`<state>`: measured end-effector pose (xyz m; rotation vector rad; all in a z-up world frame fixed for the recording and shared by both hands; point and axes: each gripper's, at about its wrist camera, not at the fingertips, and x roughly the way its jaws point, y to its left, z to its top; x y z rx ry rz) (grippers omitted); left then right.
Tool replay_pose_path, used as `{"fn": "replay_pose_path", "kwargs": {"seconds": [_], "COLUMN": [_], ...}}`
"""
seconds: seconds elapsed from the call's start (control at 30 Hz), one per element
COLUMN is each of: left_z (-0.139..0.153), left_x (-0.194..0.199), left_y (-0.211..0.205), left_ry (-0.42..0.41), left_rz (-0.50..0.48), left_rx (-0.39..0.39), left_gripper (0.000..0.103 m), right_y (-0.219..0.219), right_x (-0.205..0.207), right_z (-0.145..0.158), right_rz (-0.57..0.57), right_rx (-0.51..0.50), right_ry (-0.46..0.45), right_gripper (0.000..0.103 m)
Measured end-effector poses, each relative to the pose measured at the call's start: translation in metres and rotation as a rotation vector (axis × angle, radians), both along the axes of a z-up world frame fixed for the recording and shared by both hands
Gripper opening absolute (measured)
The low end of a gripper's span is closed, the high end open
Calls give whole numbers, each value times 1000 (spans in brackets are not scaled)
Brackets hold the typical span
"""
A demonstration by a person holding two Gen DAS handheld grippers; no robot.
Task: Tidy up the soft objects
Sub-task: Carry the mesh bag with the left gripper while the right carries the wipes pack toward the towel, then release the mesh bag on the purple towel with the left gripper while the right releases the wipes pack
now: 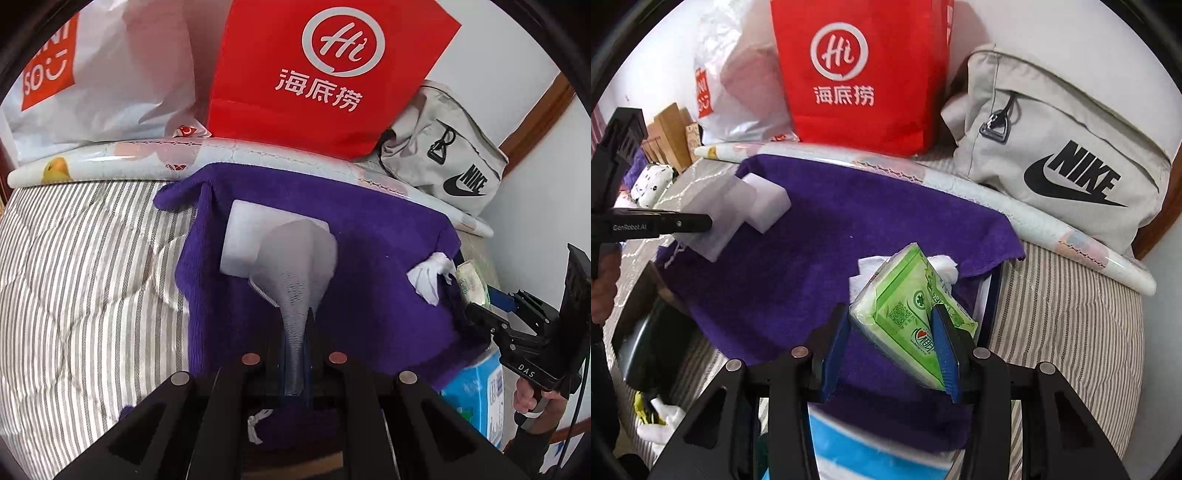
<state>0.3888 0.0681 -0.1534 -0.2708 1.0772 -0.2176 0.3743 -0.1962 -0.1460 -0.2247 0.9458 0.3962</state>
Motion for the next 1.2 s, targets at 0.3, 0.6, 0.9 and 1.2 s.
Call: {"fn": "replay_pose_path", "kwargs": {"seconds": [0.3, 0.6, 0.9, 1.2], "left_z": [-10, -13, -2, 20], "left_x": [10, 12, -2, -34], "left_y": [0, -4, -5, -4], "left_ry": [35, 47, 22, -9], "left_rz": [-14, -38, -41, -19], "left_rx": [17, 20, 32, 102], "left_gripper": [7, 9, 50, 53], "right_y": [9, 13, 5, 1], "right_x": [12, 18, 10, -22], "right_z": [-14, -18, -7, 18], "right_rz": [17, 30, -6, -47], "right_rx": [-39, -52, -11, -13], "right_ry": [42, 56, 39, -13], "right_gripper": [44, 47, 72, 73]}}
